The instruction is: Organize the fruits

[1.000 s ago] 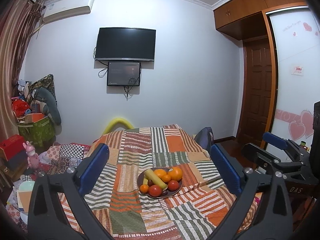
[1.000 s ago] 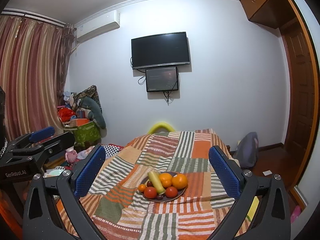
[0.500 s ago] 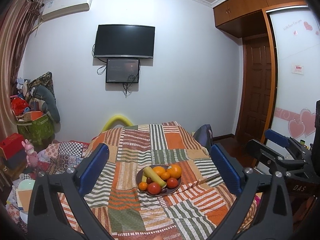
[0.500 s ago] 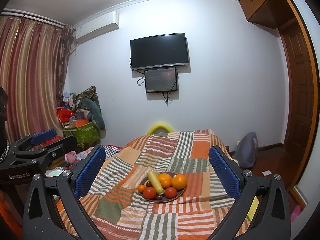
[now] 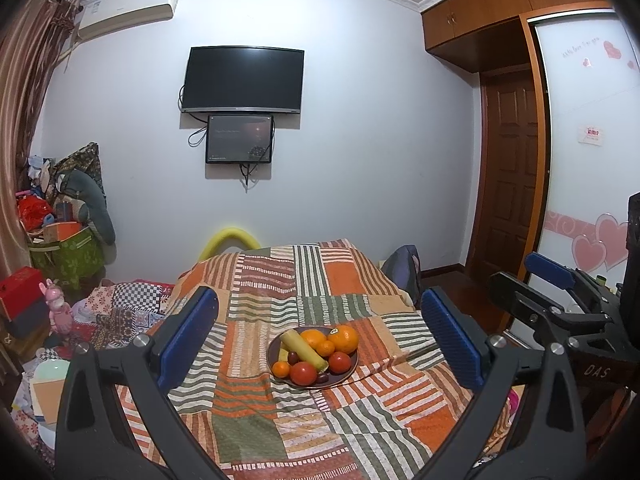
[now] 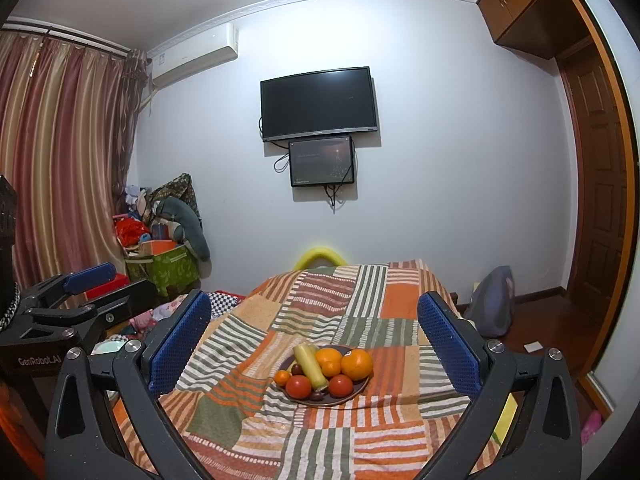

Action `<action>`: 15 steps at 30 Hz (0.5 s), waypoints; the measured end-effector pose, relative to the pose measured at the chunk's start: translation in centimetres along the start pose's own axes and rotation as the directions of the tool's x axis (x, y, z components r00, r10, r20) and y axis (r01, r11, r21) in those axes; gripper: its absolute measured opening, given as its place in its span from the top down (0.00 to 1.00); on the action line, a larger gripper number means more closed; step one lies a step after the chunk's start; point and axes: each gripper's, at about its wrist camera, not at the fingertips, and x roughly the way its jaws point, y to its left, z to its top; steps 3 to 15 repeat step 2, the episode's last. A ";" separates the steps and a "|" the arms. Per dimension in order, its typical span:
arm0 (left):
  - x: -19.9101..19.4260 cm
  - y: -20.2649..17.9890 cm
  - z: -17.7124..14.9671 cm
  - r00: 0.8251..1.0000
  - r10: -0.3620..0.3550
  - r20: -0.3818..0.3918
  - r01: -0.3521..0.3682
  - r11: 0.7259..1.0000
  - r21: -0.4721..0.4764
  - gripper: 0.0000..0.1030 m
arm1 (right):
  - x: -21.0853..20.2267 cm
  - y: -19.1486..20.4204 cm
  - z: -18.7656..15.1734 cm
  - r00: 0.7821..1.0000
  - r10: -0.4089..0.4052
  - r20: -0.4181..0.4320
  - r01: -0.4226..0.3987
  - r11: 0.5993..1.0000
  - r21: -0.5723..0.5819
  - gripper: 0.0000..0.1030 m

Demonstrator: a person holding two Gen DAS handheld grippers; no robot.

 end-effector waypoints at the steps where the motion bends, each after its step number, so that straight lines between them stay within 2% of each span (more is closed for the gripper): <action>1: 0.0 0.0 0.0 1.000 -0.001 -0.002 0.001 1.000 0.000 0.00 | 0.0 0.0 0.0 1.000 0.000 0.000 0.000 1.000 0.000 0.00; 15: 0.1 0.0 0.0 1.000 -0.001 -0.004 0.001 1.000 0.000 0.00 | 0.0 0.0 0.0 1.000 -0.001 -0.001 0.001 1.000 -0.001 0.00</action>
